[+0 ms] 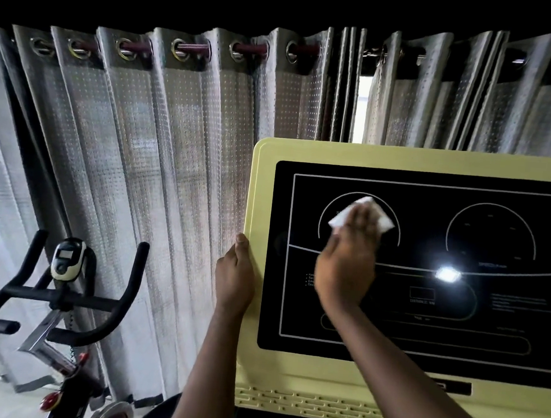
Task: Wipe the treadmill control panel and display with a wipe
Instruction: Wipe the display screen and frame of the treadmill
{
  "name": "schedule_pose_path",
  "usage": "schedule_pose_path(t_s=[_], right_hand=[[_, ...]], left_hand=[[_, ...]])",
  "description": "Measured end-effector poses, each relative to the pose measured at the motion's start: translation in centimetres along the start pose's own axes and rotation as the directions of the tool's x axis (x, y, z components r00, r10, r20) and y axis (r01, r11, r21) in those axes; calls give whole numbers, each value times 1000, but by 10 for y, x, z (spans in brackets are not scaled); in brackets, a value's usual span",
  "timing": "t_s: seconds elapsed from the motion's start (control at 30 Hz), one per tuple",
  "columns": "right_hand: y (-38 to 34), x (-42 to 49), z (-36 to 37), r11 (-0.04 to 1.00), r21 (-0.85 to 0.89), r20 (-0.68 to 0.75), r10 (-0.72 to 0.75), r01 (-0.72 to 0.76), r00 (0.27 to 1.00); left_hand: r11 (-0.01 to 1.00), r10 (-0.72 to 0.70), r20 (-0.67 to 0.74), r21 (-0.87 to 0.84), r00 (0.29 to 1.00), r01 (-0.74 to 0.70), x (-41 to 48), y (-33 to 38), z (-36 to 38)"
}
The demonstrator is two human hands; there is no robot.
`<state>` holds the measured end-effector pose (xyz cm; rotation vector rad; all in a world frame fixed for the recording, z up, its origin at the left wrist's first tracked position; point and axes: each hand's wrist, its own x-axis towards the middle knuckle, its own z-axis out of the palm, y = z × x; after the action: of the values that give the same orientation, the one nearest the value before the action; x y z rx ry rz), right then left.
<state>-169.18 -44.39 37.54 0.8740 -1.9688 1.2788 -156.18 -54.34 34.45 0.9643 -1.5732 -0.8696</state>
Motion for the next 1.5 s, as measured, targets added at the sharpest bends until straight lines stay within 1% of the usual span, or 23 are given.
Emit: schedule_pose_path(t_s=[0.07,0.13,0.17,0.23,0.33,0.4,0.47,0.57,0.63,0.73,0.8,0.9,1.0,1.07,1.13,1.2,1.27,1.33,1.4,1.47,1.5], right_hand=[[-19,-19,13,984,32,108,-177,175,978],[-27,-31,22,943,31,199,-330,331,923],[-26,-35,23,921,27,232,-383,388,894],[-18,-50,23,884,42,276,-459,466,844],[1,-79,17,827,67,286,-552,559,783],[2,-67,16,796,94,294,-596,598,747],[-13,-34,18,795,95,316,-595,599,739],[-41,15,26,840,54,318,-527,540,788],[-48,14,31,861,25,308,-491,509,815],[-34,-27,30,876,35,297,-468,481,832],[-19,-68,25,861,52,304,-496,506,813],[-1,-114,14,834,50,336,-533,550,776],[-6,-91,13,826,71,343,-546,559,764],[-22,-51,16,843,57,336,-521,535,785],[-38,-14,22,877,15,321,-459,480,828],[-46,-7,28,899,-13,304,-413,438,858],[-38,-30,29,903,-12,270,-410,429,871],[-18,-69,24,888,25,262,-449,460,854],[4,-106,14,860,41,306,-496,509,813],[19,-109,6,824,62,333,-548,562,767],[20,-98,5,822,71,337,-552,564,763]], left_hand=[[1000,-9,32,-16,999,10,2,-2,-2],[998,-14,78,-52,997,18,4,-6,-5],[998,-16,93,-60,996,21,5,-7,-6],[997,-35,123,-67,992,43,8,-11,-8],[988,-65,172,-125,983,87,11,-13,-9],[986,-80,193,-131,978,106,12,-15,-9],[987,-82,201,-121,976,108,13,-15,-11],[987,-67,214,-128,974,96,11,-13,-14],[989,-40,228,-132,973,71,11,-13,-16],[988,-39,220,-135,975,70,10,-15,-16],[993,-44,226,-101,973,69,12,-16,-16],[992,-56,221,-101,974,80,12,-18,-15],[995,-39,215,-83,976,58,13,-20,-16],[996,-17,203,-82,979,34,13,-20,-15],[997,-11,174,-75,985,24,12,-19,-13],[996,-7,142,-82,990,19,11,-19,-11],[996,-11,112,-87,994,21,10,-20,-9],[996,-12,92,-82,996,19,9,-19,-8],[998,-1,89,-62,996,7,8,-18,-6],[998,3,86,-67,996,3,5,-16,-5],[997,0,79,-73,997,6,3,-15,-6]])
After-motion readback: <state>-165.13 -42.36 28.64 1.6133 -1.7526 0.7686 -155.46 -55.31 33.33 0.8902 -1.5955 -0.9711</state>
